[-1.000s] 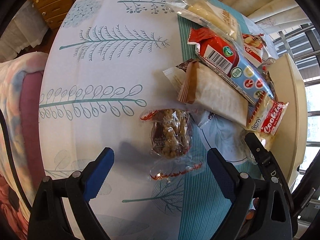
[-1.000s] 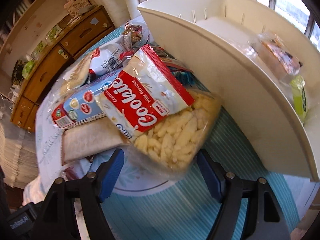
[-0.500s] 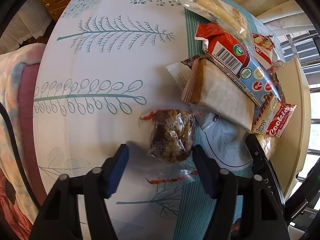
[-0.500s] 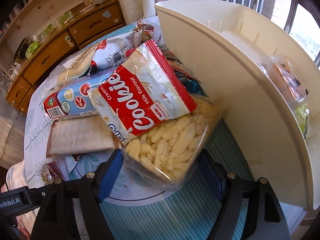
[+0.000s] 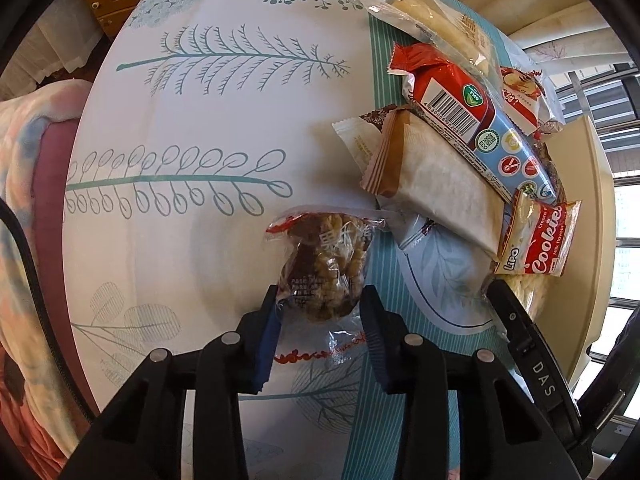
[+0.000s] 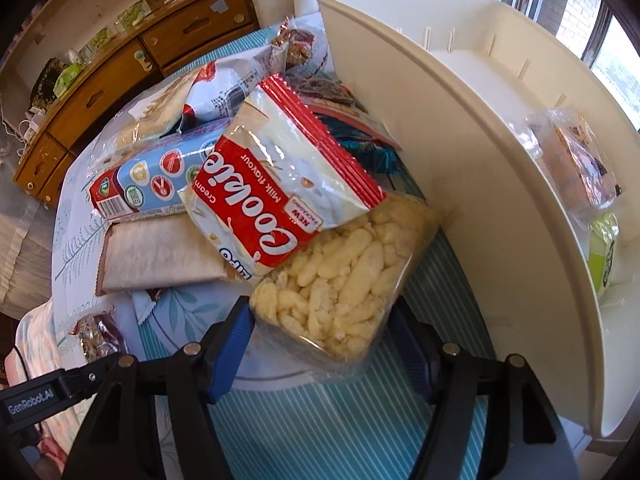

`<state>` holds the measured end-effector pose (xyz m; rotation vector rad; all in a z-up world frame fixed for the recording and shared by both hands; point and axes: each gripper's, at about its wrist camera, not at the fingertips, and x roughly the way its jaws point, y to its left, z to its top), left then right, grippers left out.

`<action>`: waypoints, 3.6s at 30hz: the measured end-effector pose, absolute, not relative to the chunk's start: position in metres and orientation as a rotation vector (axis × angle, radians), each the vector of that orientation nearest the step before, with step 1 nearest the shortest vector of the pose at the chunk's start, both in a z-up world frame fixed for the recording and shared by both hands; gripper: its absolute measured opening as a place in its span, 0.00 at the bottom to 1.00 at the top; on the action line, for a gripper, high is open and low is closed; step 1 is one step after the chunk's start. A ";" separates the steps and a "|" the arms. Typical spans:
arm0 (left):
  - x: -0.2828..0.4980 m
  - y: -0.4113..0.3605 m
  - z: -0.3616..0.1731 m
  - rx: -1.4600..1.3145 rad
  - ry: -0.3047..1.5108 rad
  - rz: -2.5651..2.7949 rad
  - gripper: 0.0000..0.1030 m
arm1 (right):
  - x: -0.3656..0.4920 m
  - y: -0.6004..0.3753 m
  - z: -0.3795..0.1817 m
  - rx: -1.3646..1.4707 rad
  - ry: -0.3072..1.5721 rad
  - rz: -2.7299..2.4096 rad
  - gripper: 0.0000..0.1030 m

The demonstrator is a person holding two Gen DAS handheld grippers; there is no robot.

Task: Organize snacks
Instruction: 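Grasp the brown nut snack bag with the left tool while the right grasps the puff bag, then carry the nut snack bag with the left tool while the right tool carries the puff bag into the tray, then open both tools to release the two bags inside the white tray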

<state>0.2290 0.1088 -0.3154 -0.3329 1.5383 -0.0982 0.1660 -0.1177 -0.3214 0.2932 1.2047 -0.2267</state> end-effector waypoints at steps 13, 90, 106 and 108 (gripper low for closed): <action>0.174 0.133 -0.316 -0.370 1.592 -0.125 0.35 | 0.123 -0.106 -0.304 0.281 1.343 -0.221 0.64; 0.169 -0.161 -0.123 -0.393 1.000 -0.445 0.69 | 0.124 -0.333 -0.189 0.037 0.995 0.111 0.71; 0.159 -0.142 -0.128 -0.416 1.034 -0.355 0.69 | 0.117 -0.336 -0.190 0.103 1.007 0.129 0.76; 0.156 -0.138 -0.129 -0.419 1.036 -0.349 0.69 | 0.115 -0.334 -0.188 0.110 1.000 0.133 0.76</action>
